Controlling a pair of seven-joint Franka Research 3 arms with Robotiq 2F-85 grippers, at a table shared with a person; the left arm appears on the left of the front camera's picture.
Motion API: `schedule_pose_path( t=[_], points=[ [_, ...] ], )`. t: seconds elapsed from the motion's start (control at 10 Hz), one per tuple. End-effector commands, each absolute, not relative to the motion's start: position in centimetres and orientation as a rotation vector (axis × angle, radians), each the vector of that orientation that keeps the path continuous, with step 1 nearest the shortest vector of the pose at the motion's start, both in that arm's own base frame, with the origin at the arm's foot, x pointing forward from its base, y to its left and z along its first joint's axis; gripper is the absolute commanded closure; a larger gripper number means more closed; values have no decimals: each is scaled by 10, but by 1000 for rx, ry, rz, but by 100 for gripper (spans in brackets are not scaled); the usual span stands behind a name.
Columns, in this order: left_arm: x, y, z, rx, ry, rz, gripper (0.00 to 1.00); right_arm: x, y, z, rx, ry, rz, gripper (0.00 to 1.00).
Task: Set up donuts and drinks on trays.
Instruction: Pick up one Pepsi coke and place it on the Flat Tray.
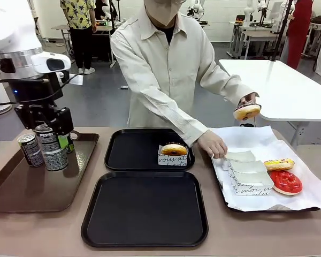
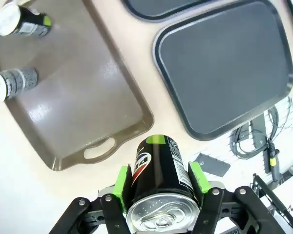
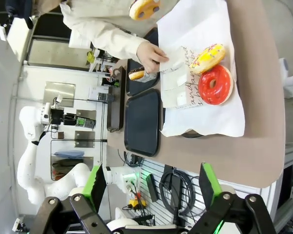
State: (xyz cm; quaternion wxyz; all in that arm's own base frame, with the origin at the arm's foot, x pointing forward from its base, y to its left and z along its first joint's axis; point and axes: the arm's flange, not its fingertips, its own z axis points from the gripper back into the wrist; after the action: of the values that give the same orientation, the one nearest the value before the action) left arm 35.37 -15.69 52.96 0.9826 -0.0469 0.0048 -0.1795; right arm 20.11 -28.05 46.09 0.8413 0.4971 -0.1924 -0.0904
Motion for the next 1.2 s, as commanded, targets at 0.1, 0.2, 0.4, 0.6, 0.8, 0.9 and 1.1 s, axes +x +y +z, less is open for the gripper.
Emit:
schedule_pose_path(
  t=[0.1, 0.2, 0.4, 0.6, 0.8, 0.9, 1.1],
  points=[
    [355, -163, 529, -94, 28, -383, 41, 201, -282, 462, 1065, -429, -176, 0],
    [355, -163, 529, -94, 28, -383, 41, 201, -282, 462, 1065, -429, -176, 0],
    [355, -163, 529, -94, 28, -383, 41, 201, -282, 462, 1065, -429, -176, 0],
    [362, -180, 518, -59, 1, -400, 41, 201, -282, 462, 1065, -429, -176, 0],
    [375, -216, 508, -64, -44, -425, 41, 201, -282, 462, 1065, -429, -176, 0],
    [380, -231, 501, -66, -68, -440, 41, 201, -282, 462, 1065, -429, -176, 0],
    [392, -253, 485, -73, -122, -462, 41, 201, -282, 462, 1065, -429, -176, 0]
  ],
)
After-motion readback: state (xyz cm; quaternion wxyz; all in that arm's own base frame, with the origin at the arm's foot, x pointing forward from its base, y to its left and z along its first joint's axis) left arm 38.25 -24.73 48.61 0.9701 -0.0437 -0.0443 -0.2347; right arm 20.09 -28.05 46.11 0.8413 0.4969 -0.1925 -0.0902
